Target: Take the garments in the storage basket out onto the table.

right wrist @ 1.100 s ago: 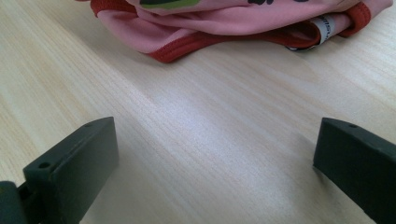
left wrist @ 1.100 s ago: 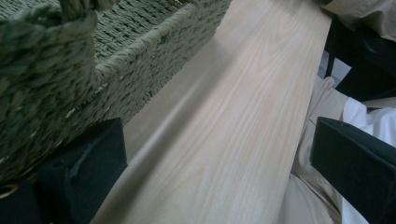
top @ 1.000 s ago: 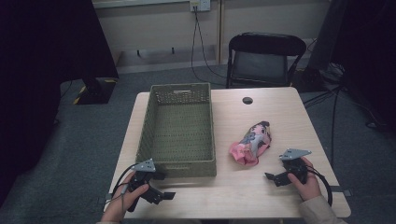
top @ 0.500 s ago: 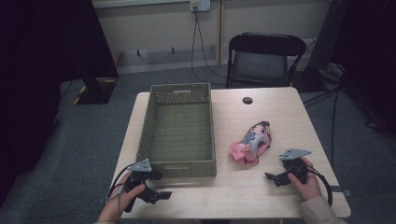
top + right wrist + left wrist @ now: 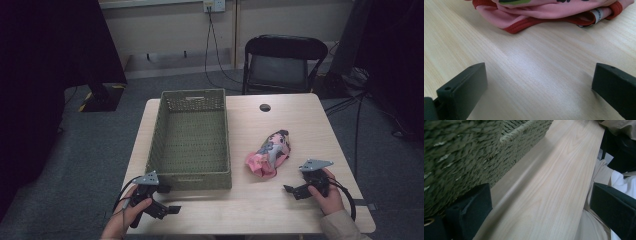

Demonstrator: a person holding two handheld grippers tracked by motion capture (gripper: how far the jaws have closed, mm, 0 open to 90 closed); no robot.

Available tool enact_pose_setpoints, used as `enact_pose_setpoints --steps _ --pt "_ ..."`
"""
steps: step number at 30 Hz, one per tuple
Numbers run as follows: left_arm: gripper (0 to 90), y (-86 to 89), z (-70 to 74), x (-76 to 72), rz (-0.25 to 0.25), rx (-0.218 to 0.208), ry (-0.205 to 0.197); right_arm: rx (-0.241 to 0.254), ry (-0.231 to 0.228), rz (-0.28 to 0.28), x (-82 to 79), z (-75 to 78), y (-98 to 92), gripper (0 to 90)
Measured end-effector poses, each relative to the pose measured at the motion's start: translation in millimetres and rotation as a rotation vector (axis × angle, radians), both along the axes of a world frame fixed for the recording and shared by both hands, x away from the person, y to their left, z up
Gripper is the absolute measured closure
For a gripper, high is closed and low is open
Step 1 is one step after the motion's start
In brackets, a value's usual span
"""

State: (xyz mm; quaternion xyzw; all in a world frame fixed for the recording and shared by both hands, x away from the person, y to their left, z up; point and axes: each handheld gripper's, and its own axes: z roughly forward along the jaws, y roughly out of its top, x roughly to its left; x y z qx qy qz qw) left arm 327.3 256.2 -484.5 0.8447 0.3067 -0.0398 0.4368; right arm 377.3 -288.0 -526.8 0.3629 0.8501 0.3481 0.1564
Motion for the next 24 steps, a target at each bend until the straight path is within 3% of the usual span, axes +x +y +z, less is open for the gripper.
enact_pose_setpoints --steps 13,24 --pt "3.0 12.0 -6.3 -2.4 0.018 0.031 -0.012 0.0 0.0 0.0 0.0 0.0 0.0 0.0" --pt "3.0 27.1 -22.6 -2.5 0.093 0.104 -0.022 0.0 0.0 0.0 0.0 0.0 0.0 0.0"
